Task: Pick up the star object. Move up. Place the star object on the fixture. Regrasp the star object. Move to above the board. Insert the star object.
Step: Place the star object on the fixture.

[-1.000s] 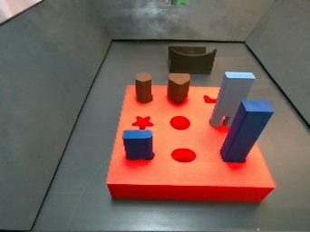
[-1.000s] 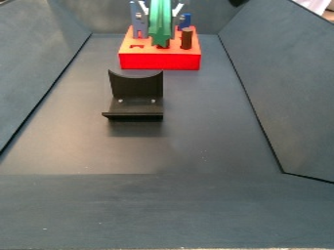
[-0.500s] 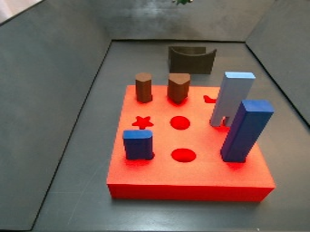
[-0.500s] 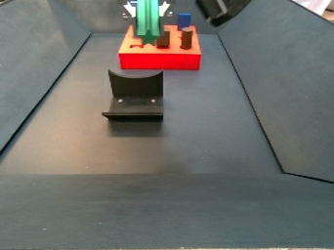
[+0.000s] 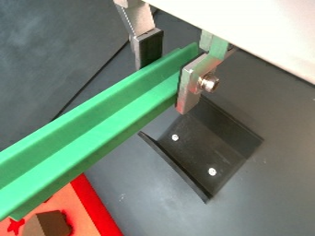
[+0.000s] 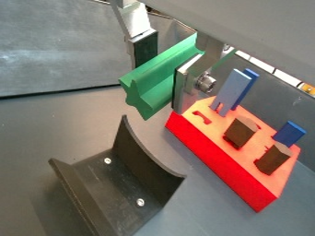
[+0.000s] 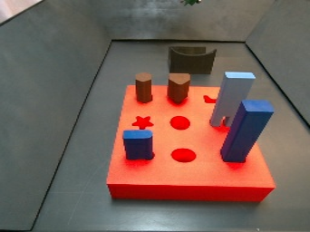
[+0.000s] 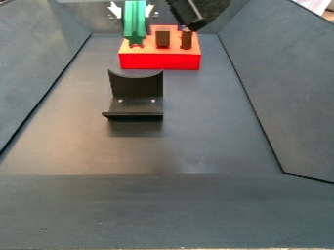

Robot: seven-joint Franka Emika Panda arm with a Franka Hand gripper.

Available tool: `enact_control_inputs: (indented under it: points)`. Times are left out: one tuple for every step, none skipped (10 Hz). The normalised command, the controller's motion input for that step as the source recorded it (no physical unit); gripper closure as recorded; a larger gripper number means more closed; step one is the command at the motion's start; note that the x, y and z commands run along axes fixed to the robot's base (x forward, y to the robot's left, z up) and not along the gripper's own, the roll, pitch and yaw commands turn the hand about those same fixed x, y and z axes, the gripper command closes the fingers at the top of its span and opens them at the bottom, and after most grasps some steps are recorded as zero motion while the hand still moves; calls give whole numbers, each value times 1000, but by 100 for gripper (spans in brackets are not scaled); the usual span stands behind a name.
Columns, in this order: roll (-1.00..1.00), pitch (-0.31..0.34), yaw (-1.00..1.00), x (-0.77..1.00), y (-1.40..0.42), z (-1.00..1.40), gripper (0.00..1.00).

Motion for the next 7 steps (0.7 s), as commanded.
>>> enact_control_inputs:
  points:
    - [-1000, 55, -132, 118, 64, -1000, 100]
    - [-1000, 53, -131, 109, 65, -1000, 100]
    - [-1000, 60, -138, 119, 76, -1000, 100]
    - [-1000, 81, -142, 132, 76, -1000, 100]
    - [-1000, 97, -156, 147, 85, -1000, 100]
    - [-878, 90, -160, 156, 93, -1000, 100]
    - [-770, 81, -157, 162, 97, -1000, 100]
